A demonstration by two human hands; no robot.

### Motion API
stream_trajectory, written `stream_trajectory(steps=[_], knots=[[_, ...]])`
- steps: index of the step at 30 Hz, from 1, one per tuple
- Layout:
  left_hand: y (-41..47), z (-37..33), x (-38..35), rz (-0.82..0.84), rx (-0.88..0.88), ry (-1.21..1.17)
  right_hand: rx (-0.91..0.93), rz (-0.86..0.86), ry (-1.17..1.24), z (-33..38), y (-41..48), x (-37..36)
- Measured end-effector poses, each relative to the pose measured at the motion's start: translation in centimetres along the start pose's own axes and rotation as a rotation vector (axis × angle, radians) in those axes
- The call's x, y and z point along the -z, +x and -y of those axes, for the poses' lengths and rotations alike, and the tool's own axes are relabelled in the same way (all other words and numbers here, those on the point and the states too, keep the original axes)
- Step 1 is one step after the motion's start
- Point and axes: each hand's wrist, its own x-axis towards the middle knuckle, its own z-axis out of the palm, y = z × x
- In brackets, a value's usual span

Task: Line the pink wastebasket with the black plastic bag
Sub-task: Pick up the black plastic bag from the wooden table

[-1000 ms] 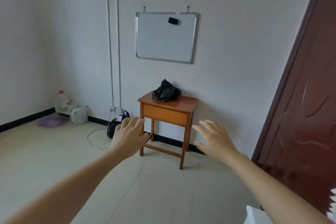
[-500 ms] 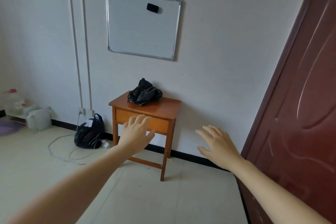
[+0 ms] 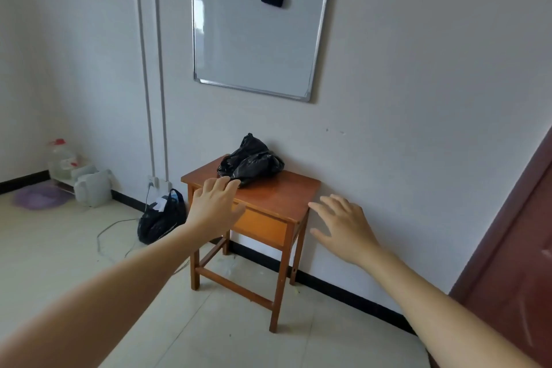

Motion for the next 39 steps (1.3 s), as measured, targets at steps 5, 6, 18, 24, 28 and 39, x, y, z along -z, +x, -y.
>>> stream_trajectory(steps=[5,6,18,24,28,39], knots=[[7.3,1.6,-3.4,-0.009,0.050,-0.002,0.056,-0.011,-0.012,-3.5,7.6,-2.9],[9.0,2.0,-3.9,-0.016,0.061,-0.011,0.062,-0.006,-0.013,-4.3,9.3,-3.3],[25.7,5.0,-11.2,0.038,0.134,-0.019,0.068,-0.017,0.049,-11.4,26.9,-9.1],[34.7,6.4,-14.2,-0.029,0.216,-0.023,0.134,-0.009,0.047,-16.1,38.1,-11.7],[39.8,7.1,-15.4,-0.050,0.291,0.006,0.225,-0.024,0.069,-18.3,45.3,-13.1],[46.5,15.4,-22.8,0.098,0.461,0.024,0.423,0.225,0.080,-15.6,57.4,-23.9]])
